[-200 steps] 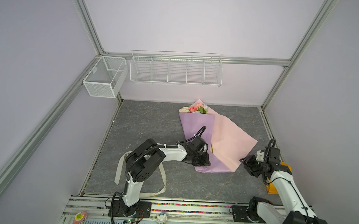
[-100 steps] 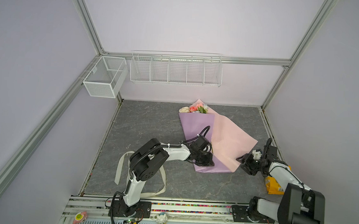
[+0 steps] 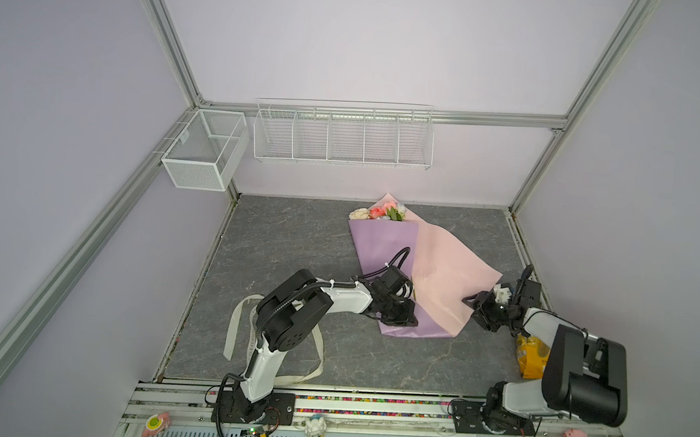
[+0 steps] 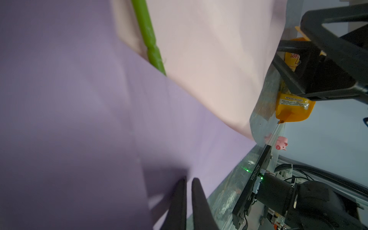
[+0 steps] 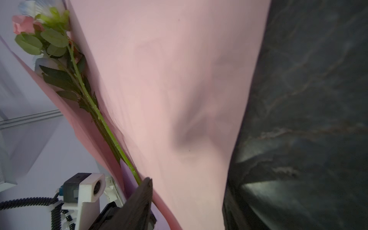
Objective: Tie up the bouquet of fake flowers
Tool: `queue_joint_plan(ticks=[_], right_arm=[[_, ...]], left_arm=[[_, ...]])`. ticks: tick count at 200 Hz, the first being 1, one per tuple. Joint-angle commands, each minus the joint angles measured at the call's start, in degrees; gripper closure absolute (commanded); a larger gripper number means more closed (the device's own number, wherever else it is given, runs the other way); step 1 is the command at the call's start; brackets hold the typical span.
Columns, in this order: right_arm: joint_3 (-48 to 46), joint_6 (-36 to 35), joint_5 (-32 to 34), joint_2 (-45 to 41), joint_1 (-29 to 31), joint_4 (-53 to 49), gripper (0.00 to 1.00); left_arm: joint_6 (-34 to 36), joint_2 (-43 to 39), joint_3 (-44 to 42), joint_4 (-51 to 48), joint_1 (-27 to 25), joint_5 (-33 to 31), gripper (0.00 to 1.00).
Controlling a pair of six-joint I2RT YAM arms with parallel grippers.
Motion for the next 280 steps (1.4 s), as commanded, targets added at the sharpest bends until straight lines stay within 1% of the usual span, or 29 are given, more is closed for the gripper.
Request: queue_joint_plan(ticks=[1,36,65,78,98,117,139,149,162,173,189,203,215,232,250,252,280], right_arm=[[-1.1,1.3,-4.6,2.2,-0.2,8.2,0.44],[-3.2,1.2,-5.9,-2.0,0.0,11.8,0.46],[-3.1,0.5,-8.2,-4.4,1.4,12.4,0.47],[-2.3,-1.0,-8.2,-4.6,2.5,10.5,0.50],[0.0,-4.6,-6.7,-4.5,4.1,5.1,0.55],[0.8,-5.3,-6.2,-4.7,5.7,3.4,0.59],[1.2,-4.2,-5.0,-5.9,8.1,3.2,0.67],[1.5,-3.2,-4.8,-7.0,8.9,3.2,0.68],[1.8,-2.2,-3.8,-8.8,10.2,2.8,0.72],[2.5,-1.8,-2.5,-10.2,11.5,1.4,0.73],[3.9,-1.8,0.5,-12.5,13.9,-1.0,0.76],[5.2,-1.9,3.3,-14.1,16.6,-3.3,0.80],[7.0,-2.7,7.8,-14.8,19.4,-6.5,0.85],[10.3,-4.7,15.8,-15.2,24.8,-11.7,0.88],[12.1,-4.2,19.4,-15.3,28.1,-12.9,0.89],[12.5,-4.1,19.8,-15.2,29.5,-13.1,0.89],[17.2,-4.0,29.6,-13.8,37.7,-16.5,0.91]], left_arm=[[1.0,2.2,0.8,-1.1,0.0,-0.1,0.90],[1.1,2.1,0.4,-1.1,0.0,-0.2,0.91],[1.0,1.9,0.3,-0.5,0.1,-0.2,0.91],[1.0,1.9,0.3,0.0,0.1,0.5,0.91],[1.8,1.8,0.2,1.4,0.1,3.8,0.91],[3.5,0.7,-0.3,1.2,0.2,4.8,0.91],[4.8,0.1,-0.5,-0.8,0.2,3.4,0.91],[4.8,0.5,-0.4,-1.6,0.3,2.4,0.92],[3.6,0.8,-0.7,-1.7,0.6,0.8,0.93],[2.3,0.8,-1.5,-0.3,0.8,0.3,0.94],[0.5,0.7,-2.9,2.5,1.1,0.5,0.95],[-0.3,0.4,-3.7,3.9,1.3,0.5,0.95],[-0.5,0.3,-4.1,4.4,1.5,0.4,0.95],[-0.6,0.1,-4.4,4.7,1.6,0.1,0.95],[-1.0,-0.6,-5.1,5.6,1.6,-0.3,0.95],[-1.1,-0.7,-5.2,5.7,1.6,-0.3,0.95],[-2.5,-2.4,-7.1,8.8,2.0,-1.4,0.95]])
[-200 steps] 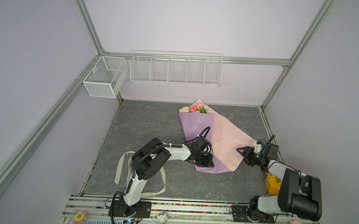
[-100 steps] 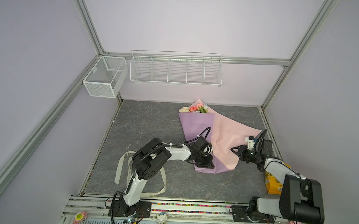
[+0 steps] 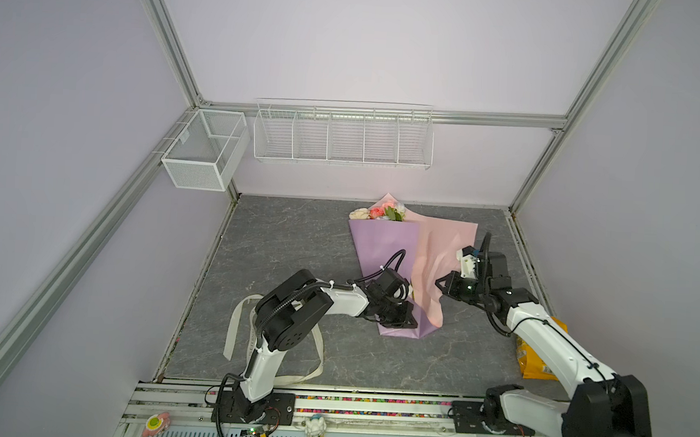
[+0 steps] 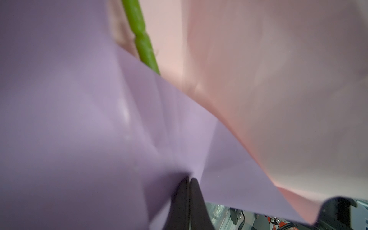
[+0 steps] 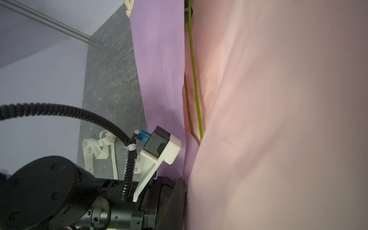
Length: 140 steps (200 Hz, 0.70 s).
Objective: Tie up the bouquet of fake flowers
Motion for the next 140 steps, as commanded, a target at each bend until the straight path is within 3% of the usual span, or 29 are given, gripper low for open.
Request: queue_joint_plan(ticks=[1,25,96,140], right_arm=[[3.9,-0.8,11.4,0.5,5.5,-5.2,0.91],[7.3,-0.9,16.4,2.7,10.2,-6.6,0.91],[11.3,-1.2,18.4,8.3,15.5,-7.1,0.91],[13.5,-1.0,18.6,10.6,17.8,-7.1,0.91]], left_arm=[[-1.6,-1.9,-2.4,1.5,1.1,-3.8,0.95],[-3.4,-4.6,-5.0,6.3,1.5,-4.1,0.95],[-6.7,-15.5,-14.4,17.8,3.6,-2.8,0.84],[-7.2,-22.9,-20.9,17.5,6.2,-8.1,0.84]])
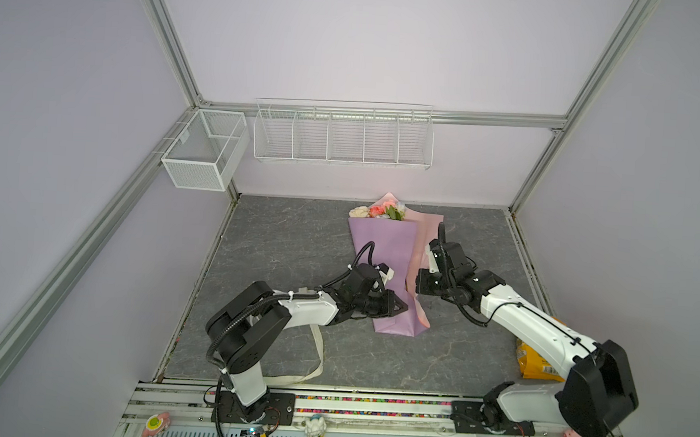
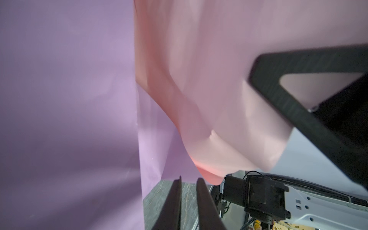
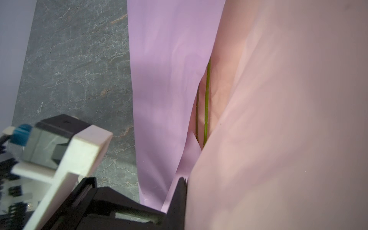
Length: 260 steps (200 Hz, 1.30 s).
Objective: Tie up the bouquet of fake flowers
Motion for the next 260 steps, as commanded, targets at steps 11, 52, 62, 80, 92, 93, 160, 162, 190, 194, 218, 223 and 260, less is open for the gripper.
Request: queue_joint_plan(ticks=[11,52,62,80,92,93,160,162,190,194,218,223,260], right_arm=[[2.4,-0.6,1.0,1.6,1.8,-0.7,0.91],[4.3,0.0,1.4,3.6,3.3,-1.0,0.91],[5.1,0.1,1.7,4.5,3.8,-1.4,0.90],[7.0,0.0,2.7,6.5,5.1,-2.5,0.90],[9.1,0.0,4.6,8.1,6.3,-4.4,0.90],[9.3,0.0,4.8,8.3,6.4,-4.6,0.90],[22.9,-1.2,12.8,21.5,13.5,-15.3,0.90],[23.2,-1.2,12.9,21.8,13.7,-15.4,0.90],[24.1,-0.9,11.1,23.9,13.7,-14.8,0.90],[24.0,-1.0,10.7,24.0,13.7,-14.4,0.90],[23.6,-1.4,8.6,24.3,13.7,-12.8,0.89],[23.6,-1.4,8.1,24.4,13.7,-12.6,0.89],[24.0,-1.1,6.3,25.4,13.5,-12.1,0.89]], left_arm=[[-1.4,-4.5,-4.7,0.5,2.7,-5.7,0.84],[-2.7,-1.7,-6.0,-1.0,4.2,-7.2,0.88],[-3.8,0.3,-6.3,1.8,4.2,-5.8,0.89],[-6.1,3.6,-6.8,6.1,4.2,-4.3,0.91],[-7.3,5.2,-7.3,7.9,4.2,-4.2,0.91],[-7.4,5.3,-7.4,8.0,4.2,-4.2,0.91],[-9.3,6.8,-9.0,12.0,4.2,-4.4,0.92],[-9.3,6.7,-9.1,12.0,4.2,-4.6,0.92],[-10.0,2.9,-11.4,11.4,4.2,-7.8,0.90],[-10.5,2.4,-11.8,11.7,4.2,-8.2,0.90],[-10.9,-0.6,-13.8,13.0,4.2,-9.3,0.86],[-10.8,-1.4,-14.1,12.8,4.2,-9.8,0.85],[-10.7,-7.5,-18.6,14.7,4.2,-11.7,0.70]])
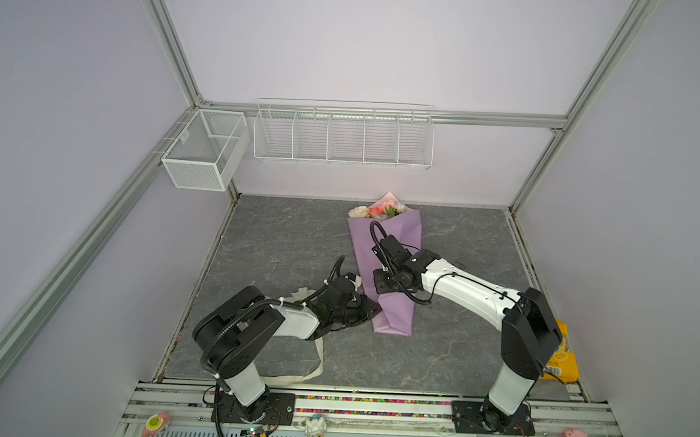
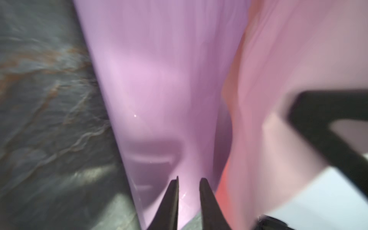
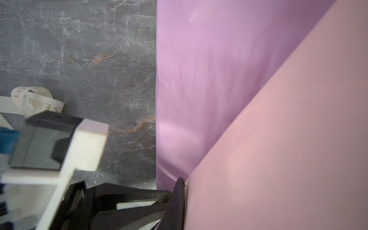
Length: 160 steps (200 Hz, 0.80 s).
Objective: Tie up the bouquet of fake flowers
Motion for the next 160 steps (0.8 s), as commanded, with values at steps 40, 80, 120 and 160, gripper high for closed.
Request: queue_joint_plan(ticks=[40,80,120,160], right_arm=[[1.1,-0.1,-2.8,1.4,-0.7,0.2,0.88],[1.2,0.2,-4.6,1.3,-0.8,1.1,0.88],[1.5,0.0,-5.0,1.2,-0.8,0.8,0.87],[2.0,-0.5,-5.4,0.9,-1.0,0.3,0.87]], left_arm=[[3.7,-9.1,-5.5,4.6,-0.2,-3.4,0.53],[7.7,-8.6,-3.8,5.2,-0.3,-2.0,0.44],[9.2,-4.8,2.1,2.0,-0.3,-0.6,0.45],[11.3,-2.3,6.0,-3.4,-0.2,-0.9,0.50]])
